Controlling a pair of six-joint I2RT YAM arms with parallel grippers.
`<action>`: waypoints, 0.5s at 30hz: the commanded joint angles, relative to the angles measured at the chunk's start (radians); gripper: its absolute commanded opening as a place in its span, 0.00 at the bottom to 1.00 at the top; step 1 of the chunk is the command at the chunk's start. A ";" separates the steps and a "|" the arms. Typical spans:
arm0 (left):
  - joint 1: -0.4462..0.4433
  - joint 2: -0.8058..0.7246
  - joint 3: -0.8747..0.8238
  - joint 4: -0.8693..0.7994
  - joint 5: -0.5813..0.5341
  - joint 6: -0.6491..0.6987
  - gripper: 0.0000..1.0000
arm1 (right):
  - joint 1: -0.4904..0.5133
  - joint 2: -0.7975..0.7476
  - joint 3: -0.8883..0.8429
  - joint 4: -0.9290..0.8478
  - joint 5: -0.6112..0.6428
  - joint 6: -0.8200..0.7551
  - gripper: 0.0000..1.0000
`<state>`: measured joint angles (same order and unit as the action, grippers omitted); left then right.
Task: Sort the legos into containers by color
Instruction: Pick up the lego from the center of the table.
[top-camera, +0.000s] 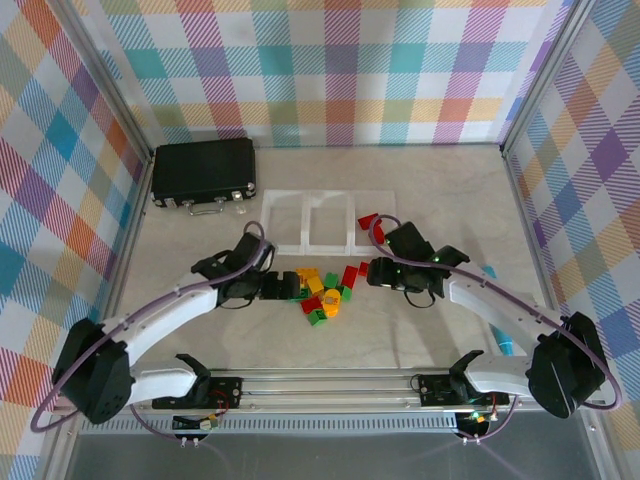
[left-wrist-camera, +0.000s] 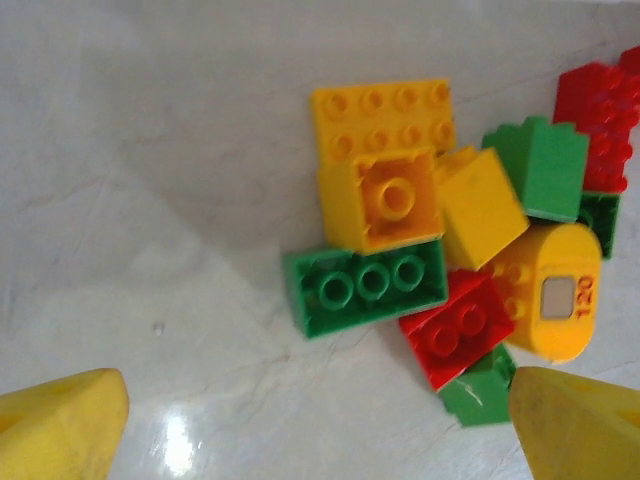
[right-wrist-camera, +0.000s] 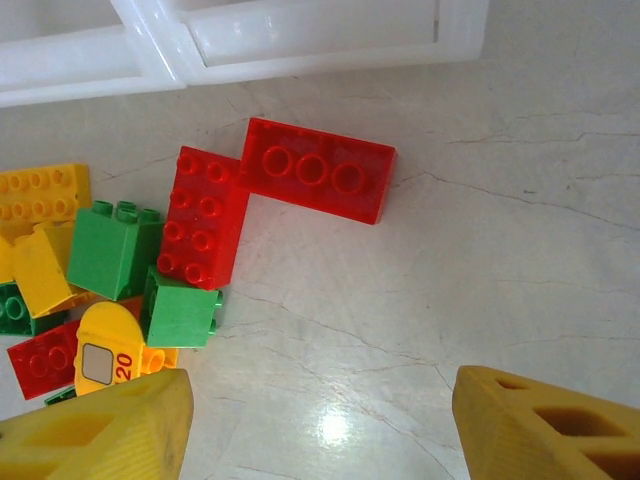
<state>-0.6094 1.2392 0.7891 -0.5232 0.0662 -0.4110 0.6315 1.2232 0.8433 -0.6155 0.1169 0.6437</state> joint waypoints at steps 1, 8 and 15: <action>-0.010 0.092 0.087 -0.049 -0.026 0.072 0.94 | -0.003 -0.024 -0.027 0.020 0.011 0.005 0.70; -0.023 0.252 0.197 -0.061 -0.014 0.091 0.87 | -0.003 -0.021 -0.074 0.054 0.004 0.005 0.69; -0.033 0.359 0.262 -0.069 -0.020 0.089 0.82 | -0.003 -0.005 -0.111 0.081 0.007 0.008 0.69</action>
<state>-0.6289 1.5726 1.0100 -0.5518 0.0589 -0.3355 0.6315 1.2148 0.7460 -0.5621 0.1165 0.6434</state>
